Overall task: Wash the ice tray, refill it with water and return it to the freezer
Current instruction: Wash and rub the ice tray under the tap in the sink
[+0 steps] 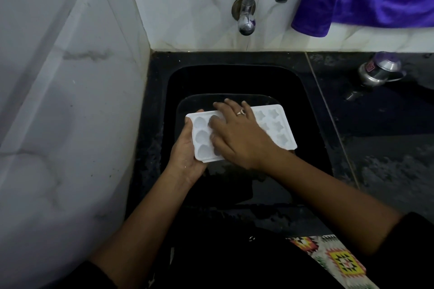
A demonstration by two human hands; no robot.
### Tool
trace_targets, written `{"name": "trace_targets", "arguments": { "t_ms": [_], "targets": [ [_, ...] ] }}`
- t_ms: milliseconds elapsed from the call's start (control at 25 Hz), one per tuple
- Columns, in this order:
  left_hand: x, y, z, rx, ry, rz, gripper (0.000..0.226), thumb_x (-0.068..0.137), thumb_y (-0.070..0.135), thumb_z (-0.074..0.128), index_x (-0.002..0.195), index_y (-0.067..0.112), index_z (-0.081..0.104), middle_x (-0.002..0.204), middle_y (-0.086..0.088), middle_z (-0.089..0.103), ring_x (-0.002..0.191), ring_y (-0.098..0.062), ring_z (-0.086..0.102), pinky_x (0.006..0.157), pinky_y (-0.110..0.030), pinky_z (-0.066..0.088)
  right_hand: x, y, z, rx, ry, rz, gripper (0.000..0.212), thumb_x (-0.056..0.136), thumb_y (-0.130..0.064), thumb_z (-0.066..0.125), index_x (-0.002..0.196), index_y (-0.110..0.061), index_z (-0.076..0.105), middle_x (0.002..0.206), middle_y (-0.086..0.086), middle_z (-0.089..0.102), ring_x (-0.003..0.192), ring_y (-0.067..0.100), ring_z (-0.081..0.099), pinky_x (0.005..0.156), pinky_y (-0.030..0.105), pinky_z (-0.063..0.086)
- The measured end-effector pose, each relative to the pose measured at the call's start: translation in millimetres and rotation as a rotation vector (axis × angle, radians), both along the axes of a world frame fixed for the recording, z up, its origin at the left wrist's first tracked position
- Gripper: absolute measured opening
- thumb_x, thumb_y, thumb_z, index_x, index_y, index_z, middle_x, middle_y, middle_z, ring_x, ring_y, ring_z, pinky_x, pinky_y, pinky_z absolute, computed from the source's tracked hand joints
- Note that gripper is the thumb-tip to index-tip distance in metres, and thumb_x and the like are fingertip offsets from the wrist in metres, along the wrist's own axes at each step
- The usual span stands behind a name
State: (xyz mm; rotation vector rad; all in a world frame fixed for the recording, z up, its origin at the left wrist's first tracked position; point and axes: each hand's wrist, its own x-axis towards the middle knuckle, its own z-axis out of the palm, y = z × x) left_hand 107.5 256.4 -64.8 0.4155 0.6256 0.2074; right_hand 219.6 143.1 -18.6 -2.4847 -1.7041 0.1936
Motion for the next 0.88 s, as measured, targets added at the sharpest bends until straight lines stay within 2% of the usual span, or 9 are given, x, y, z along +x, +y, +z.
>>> {"name": "trace_targets", "arguments": {
  "t_ms": [160,280,400,600,680,880],
  "targets": [
    [-2.0,-0.7,-6.0,0.040,-0.017,0.014,0.063,0.110,0.056,0.033,0.160,0.019,0.042,0.142,-0.016,0.065,0.113,-0.031,0.072,0.087,-0.049,0.063,1.4,-2.6,1.2,0.015,0.013,-0.041,0.055,0.098,-0.049,0.022,0.129,-0.026,0.062,0.161,0.017,0.036,0.152,0.039,0.024,0.123,0.064,0.012],
    [-1.6,-3.7,-5.4,0.003,-0.012,-0.019,0.066,0.109,0.060,0.032,0.159,0.019,0.045,0.147,-0.017,0.062,0.118,-0.032,0.071,0.088,-0.050,0.063,-1.6,-2.1,-0.7,-0.027,-0.014,0.016,0.054,0.100,-0.049,0.023,0.128,-0.021,0.060,0.161,0.017,0.036,0.153,0.038,0.023,0.123,0.064,0.013],
    [-3.1,-4.8,-6.2,0.004,-0.016,-0.013,0.065,0.109,0.060,0.034,0.157,0.018,0.046,0.149,-0.019,0.060,0.118,-0.034,0.070,0.092,-0.053,0.061,3.0,-6.3,2.6,-0.009,0.011,-0.031,0.057,0.097,-0.050,0.022,0.132,-0.029,0.062,0.161,0.017,0.036,0.152,0.040,0.024,0.122,0.064,0.012],
    [-4.3,0.3,-11.8,0.015,-0.022,-0.023,0.068,0.107,0.061,0.038,0.160,0.018,0.042,0.157,-0.021,0.052,0.132,-0.037,0.059,0.098,-0.055,0.058,4.8,-12.4,3.9,-0.019,-0.015,0.006,0.049,0.102,-0.046,0.029,0.133,-0.026,0.062,0.162,0.019,0.034,0.153,0.040,0.025,0.122,0.067,0.015],
    [-4.1,-4.7,-9.4,0.018,-0.003,-0.016,0.065,0.108,0.060,0.037,0.158,0.019,0.046,0.155,-0.021,0.054,0.125,-0.035,0.064,0.095,-0.053,0.060,5.7,-8.3,6.4,-0.019,-0.020,-0.009,0.050,0.101,-0.046,0.027,0.129,-0.027,0.064,0.162,0.019,0.034,0.152,0.041,0.026,0.122,0.067,0.015],
    [-6.0,-5.2,2.8,0.025,0.005,0.008,0.062,0.109,0.057,0.033,0.155,0.018,0.049,0.140,-0.019,0.067,0.104,-0.031,0.077,0.080,-0.049,0.065,1.1,-16.3,1.2,-0.023,0.013,-0.007,0.050,0.102,-0.046,0.028,0.136,-0.027,0.060,0.164,0.019,0.029,0.153,0.039,0.023,0.123,0.066,0.013]
  ]
}}
